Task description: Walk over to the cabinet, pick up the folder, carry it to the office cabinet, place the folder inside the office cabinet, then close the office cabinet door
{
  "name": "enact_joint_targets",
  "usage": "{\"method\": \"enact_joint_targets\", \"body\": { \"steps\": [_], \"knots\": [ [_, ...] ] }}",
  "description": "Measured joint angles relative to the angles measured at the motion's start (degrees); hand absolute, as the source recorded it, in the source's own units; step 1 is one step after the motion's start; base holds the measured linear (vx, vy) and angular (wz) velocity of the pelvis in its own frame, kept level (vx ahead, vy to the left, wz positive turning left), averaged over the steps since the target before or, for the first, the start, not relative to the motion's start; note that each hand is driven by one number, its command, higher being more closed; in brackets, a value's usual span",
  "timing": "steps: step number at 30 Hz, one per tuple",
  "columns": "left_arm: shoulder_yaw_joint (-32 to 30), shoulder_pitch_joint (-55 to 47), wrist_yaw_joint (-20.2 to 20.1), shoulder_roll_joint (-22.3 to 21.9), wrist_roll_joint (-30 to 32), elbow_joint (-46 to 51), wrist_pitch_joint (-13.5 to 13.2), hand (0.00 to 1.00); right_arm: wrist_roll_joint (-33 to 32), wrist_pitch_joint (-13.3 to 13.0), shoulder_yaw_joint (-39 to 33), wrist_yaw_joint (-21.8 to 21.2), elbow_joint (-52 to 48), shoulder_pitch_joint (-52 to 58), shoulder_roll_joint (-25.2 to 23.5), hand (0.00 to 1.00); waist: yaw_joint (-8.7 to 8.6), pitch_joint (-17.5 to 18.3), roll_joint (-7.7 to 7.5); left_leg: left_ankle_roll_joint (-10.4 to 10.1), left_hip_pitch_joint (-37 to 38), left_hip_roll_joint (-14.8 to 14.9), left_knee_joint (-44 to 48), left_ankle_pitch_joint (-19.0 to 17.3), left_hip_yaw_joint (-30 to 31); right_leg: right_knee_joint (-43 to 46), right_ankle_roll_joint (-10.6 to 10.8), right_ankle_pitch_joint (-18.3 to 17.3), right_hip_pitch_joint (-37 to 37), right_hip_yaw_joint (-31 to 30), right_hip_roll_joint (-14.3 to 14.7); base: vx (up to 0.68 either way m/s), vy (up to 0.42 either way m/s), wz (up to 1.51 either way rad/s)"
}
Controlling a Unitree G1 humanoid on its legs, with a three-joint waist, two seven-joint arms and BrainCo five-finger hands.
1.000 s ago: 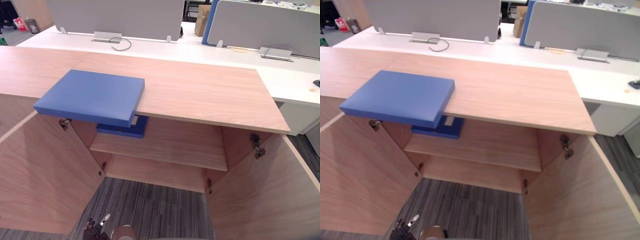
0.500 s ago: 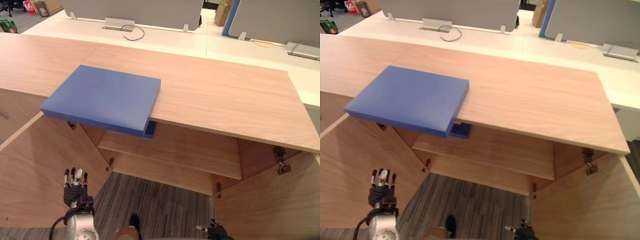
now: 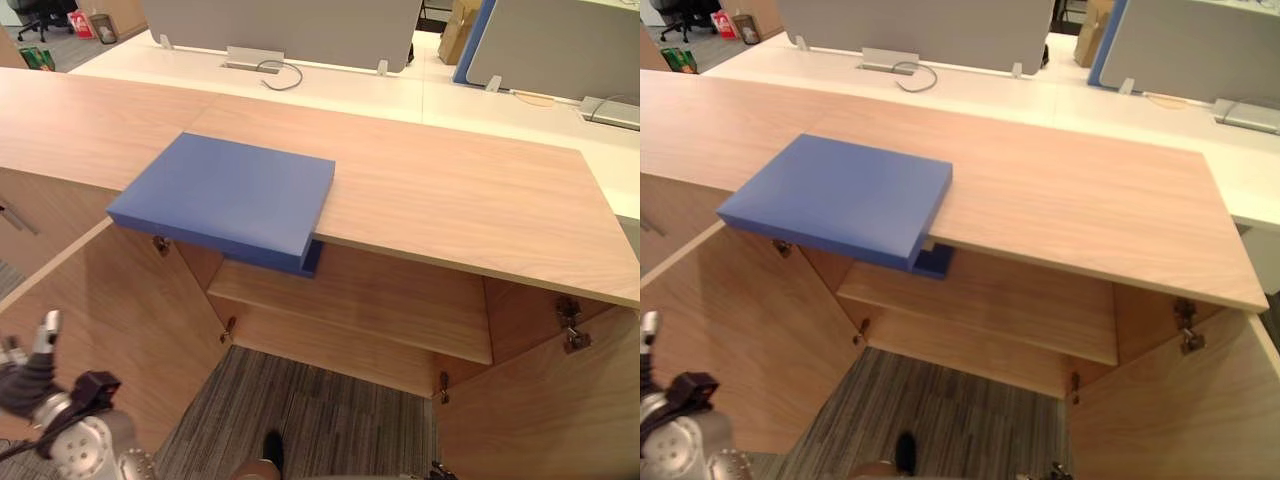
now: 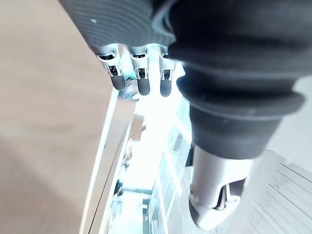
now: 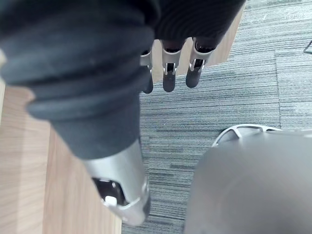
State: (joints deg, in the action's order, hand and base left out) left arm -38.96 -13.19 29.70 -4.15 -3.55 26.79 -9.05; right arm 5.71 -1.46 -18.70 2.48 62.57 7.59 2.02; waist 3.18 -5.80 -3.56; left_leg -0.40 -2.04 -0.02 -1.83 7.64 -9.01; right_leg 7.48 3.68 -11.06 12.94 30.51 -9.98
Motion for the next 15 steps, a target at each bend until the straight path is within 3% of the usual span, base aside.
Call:
{"method": "enact_joint_targets", "body": {
  "steps": [2, 4, 7, 12, 13, 15],
  "knots": [
    [-2.27, 0.53, 4.02, 0.12, 12.14, 4.07, 2.90, 0.00, 0.01, -0.12, 0.11, -0.01, -0.61, 0.03, 0.03, 0.00, -0.13, 0.36, 0.34, 0.19, 0.13, 0.00, -0.07, -0.17, -0.05, -0.19, 0.00, 0.00, 0.00, -0.82, 0.04, 0.00, 0.000, 0.00],
    [-1.33, 1.80, 5.32, 0.61, 18.97, 6.56, 4.23, 0.00, 0.00, -0.32, 0.67, -0.11, -1.43, -0.03, 0.02, 0.00, -0.17, 0.46, 0.52, 0.16, 0.14, 0.04, -0.07, -0.19, -0.05, -0.27, 0.00, -0.01, 0.00, -1.03, 0.04, -0.04, 0.005, -0.02],
    [4.15, 3.80, 4.38, 2.87, 29.11, 7.65, 5.90, 0.00, -0.02, -0.83, 2.65, -0.55, -2.54, -0.09, 0.15, 0.00, -0.70, 0.82, 0.90, 0.10, 0.14, 0.14, -0.10, -0.04, -0.18, -0.76, 0.00, -0.02, 0.00, -1.41, 0.22, -0.04, 0.002, -0.05],
    [13.95, 5.05, 0.54, 3.68, 37.67, 7.59, 7.51, 0.00, -0.01, -0.95, 5.56, -1.22, -3.44, 0.06, 0.88, 0.00, -1.54, 1.00, 1.11, -0.52, 0.74, 0.50, -1.57, 0.60, -0.98, -1.61, 0.06, -0.09, -0.61, -3.47, 0.58, -0.03, 0.000, -0.16],
    [16.10, 5.02, -0.12, 4.98, 40.62, 7.36, 7.52, 0.00, -0.01, -0.98, 6.62, -1.28, -3.32, 0.06, 1.25, 0.00, -1.50, 1.04, 1.08, -0.97, 1.22, 0.64, -2.39, 1.08, -1.23, -1.79, 0.07, -0.08, -0.80, -4.21, 0.82, 0.01, -0.007, -0.25],
    [22.04, 5.30, -0.15, 11.76, 49.38, 5.51, 7.48, 0.00, 0.03, -1.24, 7.58, -2.10, -2.15, 0.21, 2.03, 0.00, -1.56, 1.54, 0.79, -0.77, 1.29, 1.07, -2.53, 1.70, -2.05, -2.08, 0.09, -0.05, -1.19, -5.18, 1.02, 0.03, -0.021, -0.25]
  ]
}}
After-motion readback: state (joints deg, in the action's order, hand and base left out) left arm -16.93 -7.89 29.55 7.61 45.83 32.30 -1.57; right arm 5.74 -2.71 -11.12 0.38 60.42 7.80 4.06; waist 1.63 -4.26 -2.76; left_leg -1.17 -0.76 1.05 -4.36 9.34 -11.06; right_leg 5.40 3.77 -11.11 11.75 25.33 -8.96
